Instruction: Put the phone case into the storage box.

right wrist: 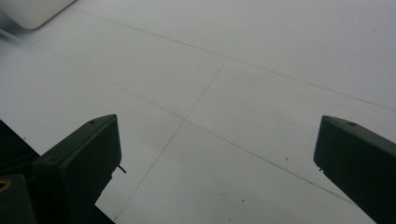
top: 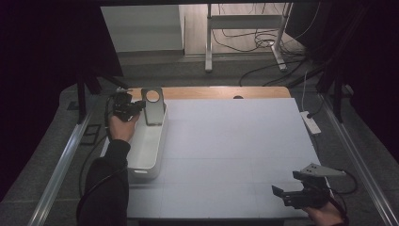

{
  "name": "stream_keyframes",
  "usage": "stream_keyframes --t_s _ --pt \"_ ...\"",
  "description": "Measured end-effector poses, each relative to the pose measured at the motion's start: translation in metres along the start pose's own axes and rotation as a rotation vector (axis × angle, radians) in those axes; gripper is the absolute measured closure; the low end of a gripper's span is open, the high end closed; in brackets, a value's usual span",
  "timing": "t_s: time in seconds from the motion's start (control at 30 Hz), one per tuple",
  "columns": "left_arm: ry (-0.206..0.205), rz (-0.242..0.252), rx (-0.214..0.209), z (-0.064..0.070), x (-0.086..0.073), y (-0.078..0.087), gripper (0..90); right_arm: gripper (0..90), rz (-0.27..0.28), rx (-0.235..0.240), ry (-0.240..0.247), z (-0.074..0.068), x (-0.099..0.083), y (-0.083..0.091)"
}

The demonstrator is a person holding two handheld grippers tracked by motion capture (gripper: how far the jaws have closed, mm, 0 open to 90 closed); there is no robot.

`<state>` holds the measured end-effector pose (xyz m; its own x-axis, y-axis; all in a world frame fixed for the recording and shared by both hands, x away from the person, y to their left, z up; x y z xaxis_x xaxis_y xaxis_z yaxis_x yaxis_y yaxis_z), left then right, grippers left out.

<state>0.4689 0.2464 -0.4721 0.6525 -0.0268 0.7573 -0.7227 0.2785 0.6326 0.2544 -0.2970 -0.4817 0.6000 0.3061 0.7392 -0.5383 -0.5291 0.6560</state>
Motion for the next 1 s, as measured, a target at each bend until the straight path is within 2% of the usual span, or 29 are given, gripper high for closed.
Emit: stream_keyframes --t_s 0.27,0.57,1.0 --pt "0.015 -0.002 -0.011 -0.003 -0.001 0.004 67.6 1.2 -0.002 0.0 -0.001 0.0 0.0 0.0" --pt "0.038 0.011 -0.062 -0.003 -0.002 0.012 53.2 1.2 -0.002 -0.001 -0.001 0.0 0.0 0.0" --pt "0.007 -0.021 -0.112 0.002 -0.01 0.018 34.6 1.4 -0.007 0.0 -0.001 0.0 0.0 -0.001"
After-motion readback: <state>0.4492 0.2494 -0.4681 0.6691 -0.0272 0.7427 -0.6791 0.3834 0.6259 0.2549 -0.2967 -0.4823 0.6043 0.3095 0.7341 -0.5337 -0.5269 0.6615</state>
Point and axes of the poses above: each handheld gripper's, and its own axes: y roughly backward along the jaws, x roughly out of its top, z roughly to its right, the point moved 4 cm from there along -y, roughly forward along the jaws, and after that the axes turned 2 degrees about x, right-handed, at the moved point
